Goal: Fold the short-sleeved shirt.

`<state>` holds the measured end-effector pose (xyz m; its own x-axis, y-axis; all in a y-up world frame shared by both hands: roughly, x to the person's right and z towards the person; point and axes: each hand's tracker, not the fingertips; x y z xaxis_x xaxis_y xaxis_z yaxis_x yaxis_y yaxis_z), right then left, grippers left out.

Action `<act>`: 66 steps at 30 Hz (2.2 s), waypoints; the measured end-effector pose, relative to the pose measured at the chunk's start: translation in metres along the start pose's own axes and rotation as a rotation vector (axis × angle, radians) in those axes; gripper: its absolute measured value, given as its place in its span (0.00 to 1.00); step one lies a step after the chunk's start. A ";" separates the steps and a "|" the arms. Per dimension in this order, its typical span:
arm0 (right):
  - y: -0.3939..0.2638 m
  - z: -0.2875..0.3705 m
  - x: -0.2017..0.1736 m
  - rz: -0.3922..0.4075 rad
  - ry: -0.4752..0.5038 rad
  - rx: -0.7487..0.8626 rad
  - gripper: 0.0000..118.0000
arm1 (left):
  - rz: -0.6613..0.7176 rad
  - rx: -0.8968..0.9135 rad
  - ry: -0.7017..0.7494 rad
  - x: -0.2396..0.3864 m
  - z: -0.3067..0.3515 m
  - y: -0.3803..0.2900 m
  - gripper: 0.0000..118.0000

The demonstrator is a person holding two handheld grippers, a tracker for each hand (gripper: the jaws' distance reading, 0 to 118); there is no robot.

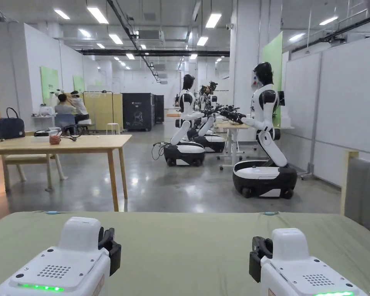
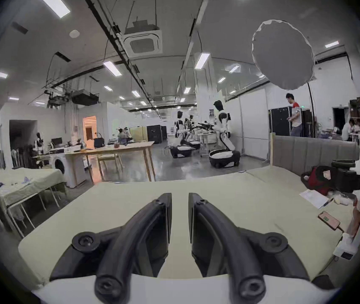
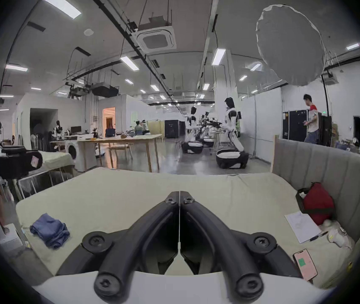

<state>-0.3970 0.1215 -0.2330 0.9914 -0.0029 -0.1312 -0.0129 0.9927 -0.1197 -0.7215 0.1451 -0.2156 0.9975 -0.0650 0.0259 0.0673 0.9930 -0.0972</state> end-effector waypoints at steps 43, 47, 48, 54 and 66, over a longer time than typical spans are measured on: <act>0.030 0.017 -0.032 -0.100 -0.058 -0.047 1.00 | 0.062 0.015 -0.049 0.007 0.007 0.003 1.00; 0.031 0.019 -0.033 -0.077 -0.065 -0.028 1.00 | 0.064 0.020 -0.049 0.007 0.007 0.004 1.00; 0.032 0.020 -0.033 -0.070 -0.067 -0.025 1.00 | 0.066 0.020 -0.050 0.008 0.007 0.004 1.00; 0.032 0.021 -0.035 -0.056 -0.088 -0.007 1.00 | 0.066 0.018 -0.053 0.010 0.006 0.003 1.00; 0.028 0.031 -0.036 0.026 -0.153 0.087 1.00 | 0.078 0.034 -0.054 0.012 0.009 0.007 1.00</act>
<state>-0.4291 0.1531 -0.2009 0.9992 0.0344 0.0191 -0.0338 0.9989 -0.0316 -0.7089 0.1521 -0.2069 0.9972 0.0175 0.0727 -0.0126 0.9977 -0.0672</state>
